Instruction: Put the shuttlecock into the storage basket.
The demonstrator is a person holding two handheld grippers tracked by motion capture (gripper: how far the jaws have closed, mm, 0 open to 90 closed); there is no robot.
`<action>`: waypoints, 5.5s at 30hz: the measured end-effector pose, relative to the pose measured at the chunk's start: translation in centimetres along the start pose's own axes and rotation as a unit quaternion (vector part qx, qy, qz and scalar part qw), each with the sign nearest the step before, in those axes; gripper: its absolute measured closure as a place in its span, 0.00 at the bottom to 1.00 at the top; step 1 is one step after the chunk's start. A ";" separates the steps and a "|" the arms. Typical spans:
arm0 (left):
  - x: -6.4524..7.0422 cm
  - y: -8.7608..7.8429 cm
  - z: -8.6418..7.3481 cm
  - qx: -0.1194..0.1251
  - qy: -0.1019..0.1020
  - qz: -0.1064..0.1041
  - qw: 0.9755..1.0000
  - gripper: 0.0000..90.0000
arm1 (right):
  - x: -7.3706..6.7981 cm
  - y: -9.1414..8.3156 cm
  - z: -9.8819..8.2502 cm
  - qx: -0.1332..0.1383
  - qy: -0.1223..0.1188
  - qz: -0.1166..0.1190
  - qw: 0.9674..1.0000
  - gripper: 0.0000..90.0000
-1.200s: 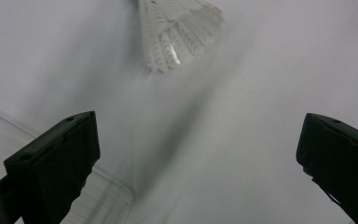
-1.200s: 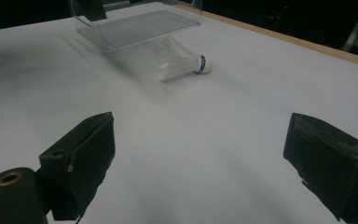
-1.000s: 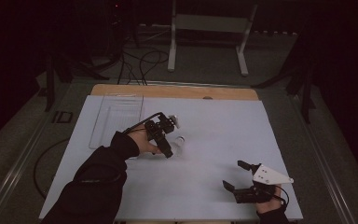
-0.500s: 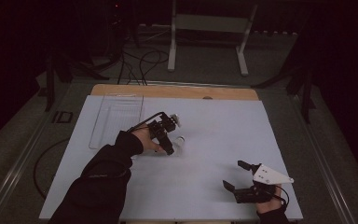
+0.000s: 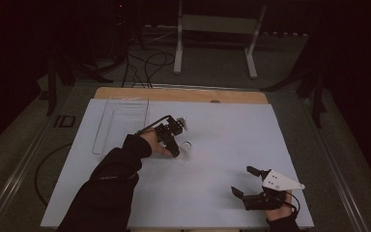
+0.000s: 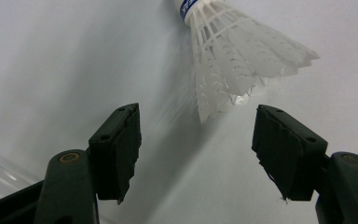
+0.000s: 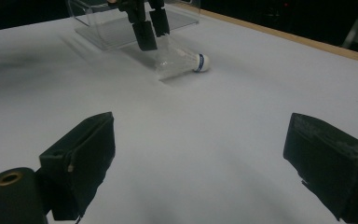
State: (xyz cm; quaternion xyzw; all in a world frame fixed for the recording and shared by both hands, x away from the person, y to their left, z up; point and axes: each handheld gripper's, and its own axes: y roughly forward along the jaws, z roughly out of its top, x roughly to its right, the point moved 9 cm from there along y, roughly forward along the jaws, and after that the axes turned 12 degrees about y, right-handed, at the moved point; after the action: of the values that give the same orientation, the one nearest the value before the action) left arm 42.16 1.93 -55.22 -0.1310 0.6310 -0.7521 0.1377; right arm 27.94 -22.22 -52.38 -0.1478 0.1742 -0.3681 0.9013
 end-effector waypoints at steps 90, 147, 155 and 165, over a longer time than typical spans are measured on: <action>1.4 -6.9 1.3 0.040 0.003 -0.013 0.999 1.00 | -0.1 0.2 -0.2 -0.007 -0.007 -0.008 1.000 0.12; -2.6 -14.5 -4.8 0.064 -0.064 0.040 0.995 1.00 | -0.1 0.5 -0.3 -0.009 -0.008 -0.008 1.000 0.12; -3.6 -14.8 -6.6 0.056 -0.081 0.052 0.994 1.00 | -0.1 0.5 -0.4 -0.010 -0.006 -0.009 1.000 0.12; -5.0 -15.5 -8.7 0.059 -0.112 0.064 0.990 1.00 | -0.1 0.5 -0.4 -0.010 -0.006 -0.008 1.000 0.12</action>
State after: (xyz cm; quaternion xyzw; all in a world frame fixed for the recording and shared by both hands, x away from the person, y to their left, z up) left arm 42.98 14.27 -41.57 -0.1651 0.5731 -0.7584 0.2631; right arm 28.05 -21.86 -52.92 -0.1604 0.1715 -0.3726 0.8978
